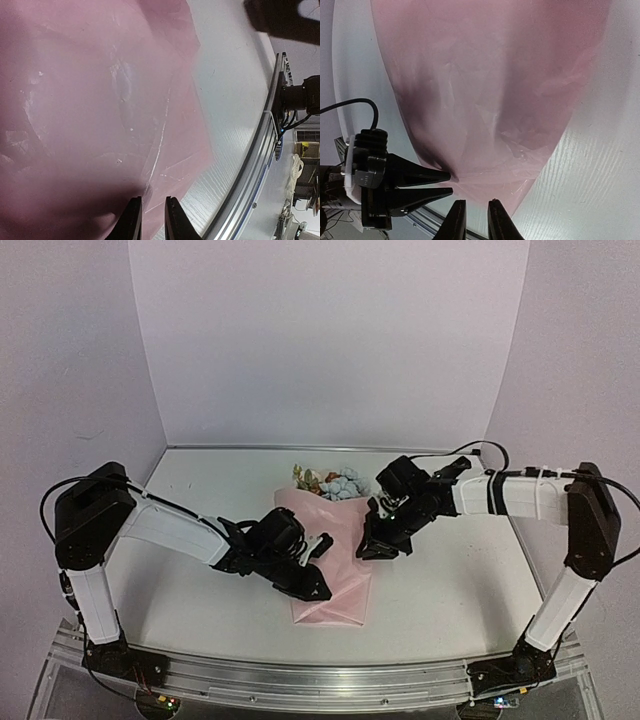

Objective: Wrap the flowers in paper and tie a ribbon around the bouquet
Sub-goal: Press the fold line of the folded wrapping paper.

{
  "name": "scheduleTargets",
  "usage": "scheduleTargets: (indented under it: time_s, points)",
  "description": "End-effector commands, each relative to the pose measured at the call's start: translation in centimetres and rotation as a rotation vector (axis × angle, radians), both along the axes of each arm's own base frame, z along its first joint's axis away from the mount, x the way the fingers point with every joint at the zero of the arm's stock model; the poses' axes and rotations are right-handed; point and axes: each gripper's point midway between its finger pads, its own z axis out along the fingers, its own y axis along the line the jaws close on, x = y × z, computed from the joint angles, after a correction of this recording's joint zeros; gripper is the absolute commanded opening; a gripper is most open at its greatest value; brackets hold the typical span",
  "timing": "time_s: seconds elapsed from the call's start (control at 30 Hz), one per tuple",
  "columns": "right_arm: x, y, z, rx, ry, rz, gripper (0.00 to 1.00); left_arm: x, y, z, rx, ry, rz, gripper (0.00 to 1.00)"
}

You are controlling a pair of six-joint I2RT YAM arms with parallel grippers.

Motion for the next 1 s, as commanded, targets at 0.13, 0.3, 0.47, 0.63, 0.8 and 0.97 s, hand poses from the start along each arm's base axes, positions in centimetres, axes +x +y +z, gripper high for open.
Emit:
scheduleTargets:
  time_s: [0.13, 0.3, 0.47, 0.63, 0.8, 0.97]
  points:
    - [0.7, 2.5, -3.3, 0.044, 0.051, -0.062, 0.08, 0.7, -1.0, 1.8, -0.051, -0.034, -0.014, 0.18]
    - [0.2, 2.5, -5.3, 0.048, 0.070, -0.105, 0.07, 0.5, -1.0, 1.8, -0.053, -0.031, -0.014, 0.18]
    - [-0.4, 1.9, -6.4, 0.022, 0.069, -0.104, 0.07, 0.0, -0.3, 1.4, -0.054, -0.003, -0.006, 0.17]
    - [-0.3, 1.8, -6.9, 0.008, 0.067, -0.099, 0.06, -1.0, 1.2, -0.3, -0.033, 0.037, 0.019, 0.17]
    - [-0.1, 2.1, -6.2, 0.018, 0.053, -0.089, 0.06, -1.7, 1.9, -1.7, -0.019, 0.072, 0.030, 0.17]
    - [-0.8, 2.9, -4.8, 0.033, 0.041, -0.051, 0.06, -1.6, 1.8, -0.8, -0.036, 0.066, 0.033, 0.17]
